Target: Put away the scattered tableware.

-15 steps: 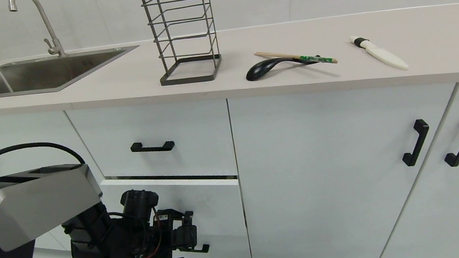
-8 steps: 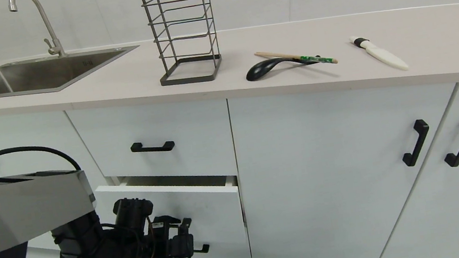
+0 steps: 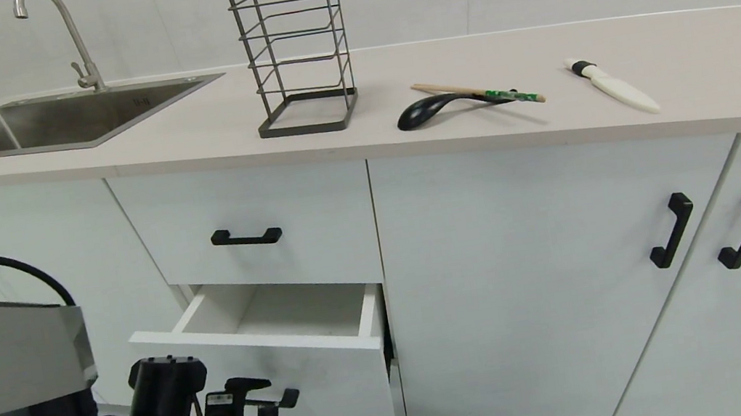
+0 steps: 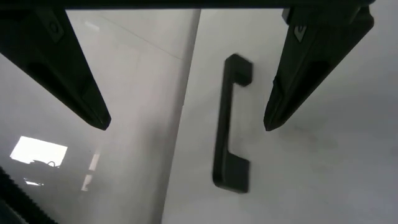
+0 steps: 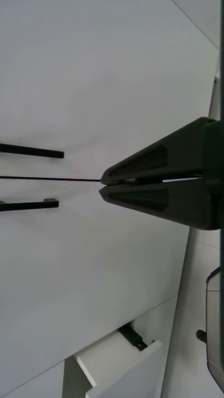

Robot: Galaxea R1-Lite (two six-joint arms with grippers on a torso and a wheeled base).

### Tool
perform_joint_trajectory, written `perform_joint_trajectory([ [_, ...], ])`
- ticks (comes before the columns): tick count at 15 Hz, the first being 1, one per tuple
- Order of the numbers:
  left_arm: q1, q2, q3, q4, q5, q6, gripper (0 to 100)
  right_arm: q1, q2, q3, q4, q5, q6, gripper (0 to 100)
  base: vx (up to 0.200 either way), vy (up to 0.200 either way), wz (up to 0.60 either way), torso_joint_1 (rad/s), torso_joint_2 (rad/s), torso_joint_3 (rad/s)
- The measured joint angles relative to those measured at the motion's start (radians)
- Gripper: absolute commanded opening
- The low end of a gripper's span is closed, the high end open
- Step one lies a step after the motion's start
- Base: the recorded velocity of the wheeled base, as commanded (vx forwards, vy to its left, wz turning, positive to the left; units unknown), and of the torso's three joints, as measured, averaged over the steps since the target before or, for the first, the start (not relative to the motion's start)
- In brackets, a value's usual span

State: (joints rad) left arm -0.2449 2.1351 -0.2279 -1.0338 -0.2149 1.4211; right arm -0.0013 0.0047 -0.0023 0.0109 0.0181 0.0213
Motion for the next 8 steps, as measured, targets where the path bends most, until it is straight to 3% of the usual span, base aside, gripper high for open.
perform_joint_trajectory([
  [4,-0.020,-0.197,0.125,-0.010,-0.003,-0.011,100,0.000,0.000,0.000,0.000,0.000,0.000,0,0.000,0.000,0.00,0.000,0.00,0.000],
  [6,-0.056,-0.289,0.158,-0.009,-0.017,-0.048,100,0.000,0.000,0.000,0.000,0.000,0.000,0,0.000,0.000,0.00,0.000,0.00,0.000],
  [8,-0.138,-0.351,0.167,-0.010,-0.024,-0.118,100,0.000,0.000,0.000,0.000,0.000,0.000,0,0.000,0.000,0.00,0.000,0.00,0.000],
])
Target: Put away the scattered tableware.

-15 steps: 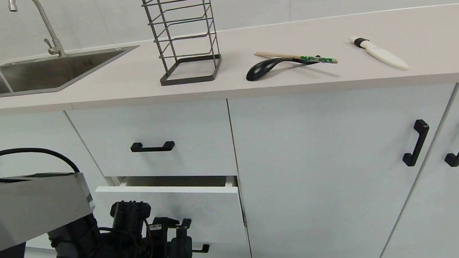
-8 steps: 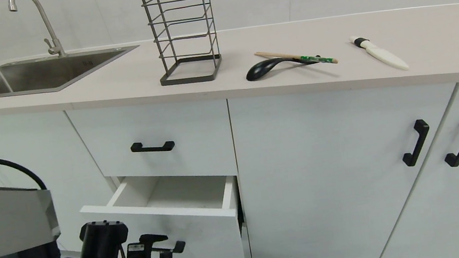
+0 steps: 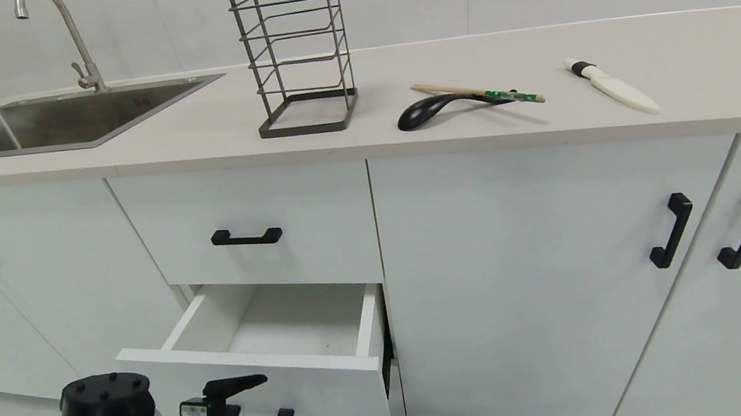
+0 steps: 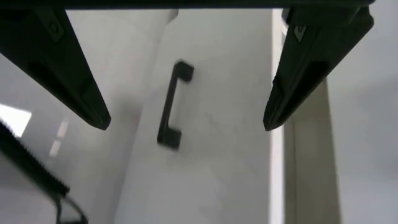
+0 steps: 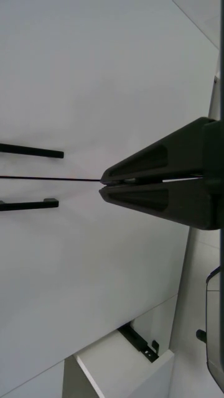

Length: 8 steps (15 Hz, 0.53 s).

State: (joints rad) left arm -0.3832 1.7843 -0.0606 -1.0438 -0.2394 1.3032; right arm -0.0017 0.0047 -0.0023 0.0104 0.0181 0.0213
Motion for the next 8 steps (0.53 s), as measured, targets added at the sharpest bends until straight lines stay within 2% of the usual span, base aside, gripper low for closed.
perform_joint_trajectory([
  [2,-0.090,-0.040,-0.033,-0.005,-0.002,-0.095,100,0.000,0.000,0.000,0.000,0.000,0.000,0,0.000,0.000,0.00,0.000,0.00,0.000],
  [4,-0.121,-0.050,-0.107,0.002,-0.001,-0.121,100,0.000,0.000,0.000,0.000,0.000,0.000,0,0.000,0.000,0.00,0.000,0.00,0.000],
  [8,-0.127,0.070,-0.247,0.014,-0.002,-0.147,100,0.000,0.000,0.000,0.000,0.000,0.000,0,0.000,0.000,0.00,0.000,0.00,0.000],
])
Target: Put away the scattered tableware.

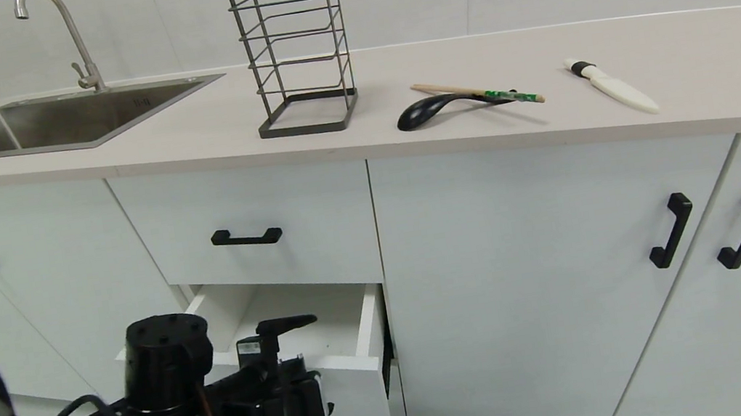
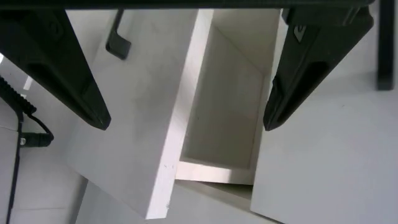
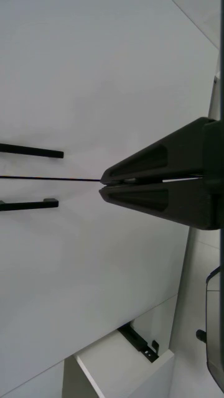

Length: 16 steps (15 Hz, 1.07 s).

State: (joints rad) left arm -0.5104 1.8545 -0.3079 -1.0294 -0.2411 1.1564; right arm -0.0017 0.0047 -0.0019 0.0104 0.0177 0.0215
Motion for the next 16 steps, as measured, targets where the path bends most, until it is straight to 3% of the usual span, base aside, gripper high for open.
perform_joint_trajectory([
  [4,-0.002,0.187,-0.083,-0.015,-0.003,-0.006,100,0.000,0.000,0.000,0.000,0.000,0.000,0,0.000,0.000,0.00,0.000,0.00,0.000],
  [8,-0.002,0.262,-0.076,-0.034,-0.016,-0.004,100,0.000,0.000,0.000,0.000,0.000,0.000,0,0.000,0.000,0.00,0.000,0.00,0.000],
  [11,-0.002,0.253,-0.010,-0.051,-0.021,-0.001,100,0.000,0.000,-0.001,0.000,0.000,0.000,0,0.000,0.000,0.00,0.000,0.00,0.000],
  [16,-0.012,0.173,0.181,-0.123,-0.021,-0.004,100,0.000,0.000,-0.001,0.000,0.000,0.000,0,0.000,0.000,0.00,0.000,0.00,0.000],
])
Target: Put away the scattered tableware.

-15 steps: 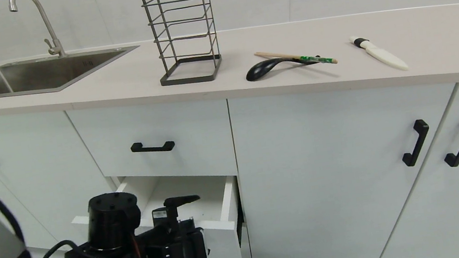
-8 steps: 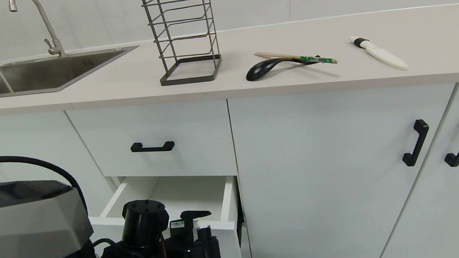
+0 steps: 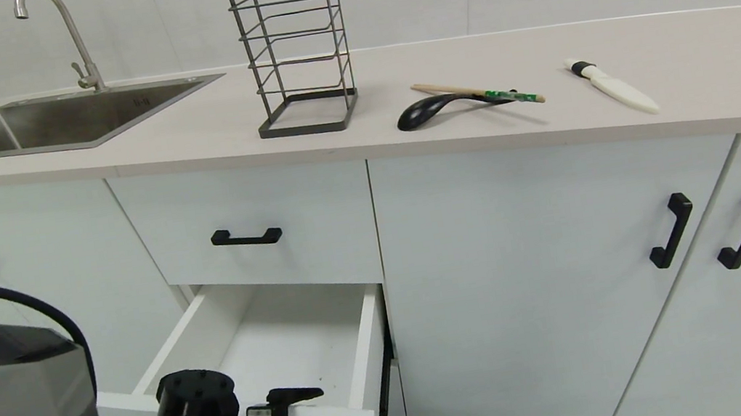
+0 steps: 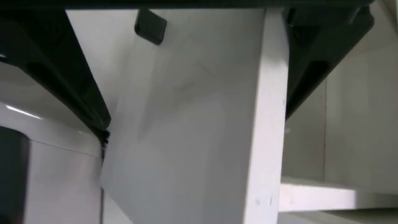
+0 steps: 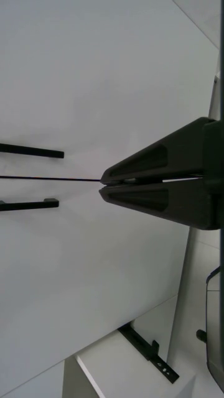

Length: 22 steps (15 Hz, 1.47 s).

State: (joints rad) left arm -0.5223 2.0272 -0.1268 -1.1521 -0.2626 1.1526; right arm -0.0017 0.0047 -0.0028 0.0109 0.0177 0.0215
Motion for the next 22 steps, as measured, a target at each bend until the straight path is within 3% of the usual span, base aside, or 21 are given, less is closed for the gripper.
perform_joint_trajectory([
  [3,-0.010,-0.052,0.076,-0.036,0.000,-0.002,100,0.000,0.000,0.000,0.000,0.000,0.000,0,0.000,0.000,0.00,0.000,0.00,0.000],
  [8,-0.021,-0.143,0.119,-0.035,-0.001,-0.005,100,0.000,0.000,0.001,0.000,0.000,0.000,0,0.000,0.000,0.00,0.000,0.00,0.000],
  [12,-0.037,-0.271,0.126,-0.031,-0.001,-0.065,100,0.000,0.000,0.001,0.000,0.000,0.000,0,0.000,0.000,0.00,0.000,0.00,0.000],
  [14,-0.086,-0.331,0.127,-0.030,-0.001,-0.097,100,0.000,0.000,0.001,0.000,0.000,0.000,0,0.000,0.000,0.00,0.000,0.00,0.000],
  [17,-0.230,-0.416,0.112,-0.033,0.001,-0.211,100,0.000,0.000,0.000,0.000,0.000,0.000,0,0.000,0.000,0.00,0.000,0.00,0.000],
  [18,-0.254,-0.444,0.084,-0.029,0.005,-0.245,100,0.000,0.000,0.000,0.000,0.000,0.000,0,0.000,0.000,0.00,0.000,0.00,0.000],
  [20,-0.258,-0.488,-0.008,-0.027,0.033,-0.330,100,0.000,0.000,0.000,0.000,0.000,0.000,0,0.000,0.000,0.00,0.000,0.00,0.000],
  [22,-0.194,-0.514,-0.080,-0.024,0.054,-0.461,100,0.000,0.000,0.000,0.000,0.000,0.000,0,0.000,0.000,0.00,0.000,0.00,0.000],
])
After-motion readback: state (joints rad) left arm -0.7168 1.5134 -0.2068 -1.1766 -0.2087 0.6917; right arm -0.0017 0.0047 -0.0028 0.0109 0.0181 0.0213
